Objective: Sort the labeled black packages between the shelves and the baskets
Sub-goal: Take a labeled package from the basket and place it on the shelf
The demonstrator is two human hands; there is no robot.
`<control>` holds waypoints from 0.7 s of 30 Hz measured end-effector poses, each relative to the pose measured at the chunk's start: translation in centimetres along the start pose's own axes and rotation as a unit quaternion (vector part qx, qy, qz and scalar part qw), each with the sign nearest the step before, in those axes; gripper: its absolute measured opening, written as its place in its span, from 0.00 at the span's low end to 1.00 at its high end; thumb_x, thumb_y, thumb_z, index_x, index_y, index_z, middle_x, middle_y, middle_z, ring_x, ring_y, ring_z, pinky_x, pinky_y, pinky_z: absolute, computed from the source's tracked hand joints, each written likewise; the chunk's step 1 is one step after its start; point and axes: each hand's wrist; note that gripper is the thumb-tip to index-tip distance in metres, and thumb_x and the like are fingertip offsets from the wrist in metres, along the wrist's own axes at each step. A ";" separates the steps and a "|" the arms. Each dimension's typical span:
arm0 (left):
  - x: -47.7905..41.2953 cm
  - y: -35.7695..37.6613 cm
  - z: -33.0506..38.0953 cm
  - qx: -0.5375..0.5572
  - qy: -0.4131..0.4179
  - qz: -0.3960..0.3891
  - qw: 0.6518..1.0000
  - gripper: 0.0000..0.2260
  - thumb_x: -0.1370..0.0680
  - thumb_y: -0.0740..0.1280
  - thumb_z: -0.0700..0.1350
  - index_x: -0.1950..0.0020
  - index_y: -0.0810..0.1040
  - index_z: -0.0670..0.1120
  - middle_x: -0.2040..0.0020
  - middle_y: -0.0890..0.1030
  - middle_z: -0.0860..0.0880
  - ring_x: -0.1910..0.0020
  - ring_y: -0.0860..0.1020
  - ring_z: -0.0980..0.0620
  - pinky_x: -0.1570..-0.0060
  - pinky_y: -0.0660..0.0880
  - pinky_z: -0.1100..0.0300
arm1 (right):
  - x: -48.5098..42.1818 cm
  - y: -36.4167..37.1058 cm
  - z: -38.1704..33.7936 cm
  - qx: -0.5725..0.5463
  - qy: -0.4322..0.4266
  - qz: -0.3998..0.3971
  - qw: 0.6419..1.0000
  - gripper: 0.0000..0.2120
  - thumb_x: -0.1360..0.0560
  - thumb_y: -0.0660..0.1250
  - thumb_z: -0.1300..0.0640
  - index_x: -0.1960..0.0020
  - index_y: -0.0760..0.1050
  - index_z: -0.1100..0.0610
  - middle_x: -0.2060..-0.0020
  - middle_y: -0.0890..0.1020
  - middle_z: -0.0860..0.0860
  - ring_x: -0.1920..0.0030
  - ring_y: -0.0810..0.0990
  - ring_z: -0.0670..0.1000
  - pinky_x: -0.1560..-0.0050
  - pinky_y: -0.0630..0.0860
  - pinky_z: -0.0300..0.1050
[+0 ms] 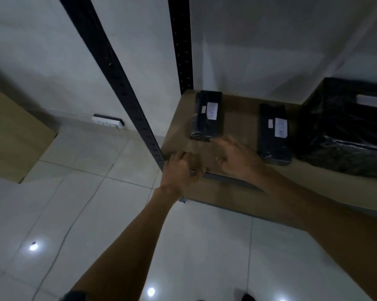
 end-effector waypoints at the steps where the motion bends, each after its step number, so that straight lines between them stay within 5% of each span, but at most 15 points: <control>1: -0.2 0.8 -0.7 -0.010 0.011 0.021 1.000 0.19 0.27 0.71 0.54 0.43 0.78 0.43 0.44 0.78 0.43 0.44 0.74 0.40 0.47 0.73 0.48 | -1.3 0.3 -0.1 0.016 -0.008 0.011 1.000 0.31 0.25 0.64 0.57 0.25 0.57 0.49 0.28 0.62 0.54 0.32 0.67 0.59 0.35 0.69 0.54; 4: -0.4 2.5 -2.0 -0.048 0.050 0.088 0.994 0.17 0.28 0.70 0.54 0.47 0.78 0.44 0.50 0.78 0.44 0.49 0.75 0.41 0.54 0.70 0.51 | -4.4 1.4 -0.7 0.060 -0.022 0.029 0.998 0.33 0.22 0.60 0.49 0.23 0.47 0.49 0.23 0.51 0.54 0.27 0.59 0.60 0.31 0.64 0.55; 7: -0.6 3.2 -2.6 -0.063 0.064 0.109 0.990 0.17 0.27 0.66 0.57 0.47 0.77 0.46 0.50 0.77 0.45 0.50 0.74 0.44 0.54 0.70 0.52 | -6.0 2.5 -0.9 0.091 0.004 0.022 0.996 0.31 0.21 0.50 0.38 0.23 0.49 0.49 0.23 0.48 0.54 0.24 0.49 0.57 0.28 0.55 0.59; 13: -0.6 3.1 -2.3 -0.074 0.065 0.112 0.989 0.15 0.27 0.66 0.56 0.50 0.76 0.46 0.53 0.75 0.47 0.53 0.72 0.45 0.55 0.66 0.54 | -4.5 3.4 0.5 0.100 0.040 0.142 0.984 0.33 0.29 0.52 0.28 0.39 0.70 0.53 0.35 0.70 0.59 0.37 0.71 0.60 0.40 0.70 0.57; 17: -0.5 3.4 -2.2 -0.088 0.056 0.106 0.989 0.14 0.26 0.67 0.56 0.51 0.74 0.46 0.52 0.75 0.46 0.52 0.72 0.45 0.53 0.66 0.53 | -4.4 2.7 1.3 0.038 0.090 0.130 0.987 0.34 0.31 0.69 0.39 0.34 0.65 0.57 0.36 0.68 0.61 0.37 0.70 0.62 0.40 0.71 0.58; 21: -0.3 3.5 -2.2 -0.086 0.061 0.103 0.989 0.14 0.25 0.66 0.56 0.50 0.75 0.46 0.50 0.75 0.46 0.51 0.72 0.45 0.51 0.67 0.52 | -4.6 1.6 1.7 -0.099 0.092 0.083 0.987 0.34 0.38 0.78 0.52 0.39 0.64 0.57 0.37 0.68 0.57 0.37 0.70 0.57 0.40 0.72 0.55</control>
Point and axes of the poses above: each hand's wrist, its own x-axis away from the middle knuckle, its own y-axis out of the palm, z = x × y
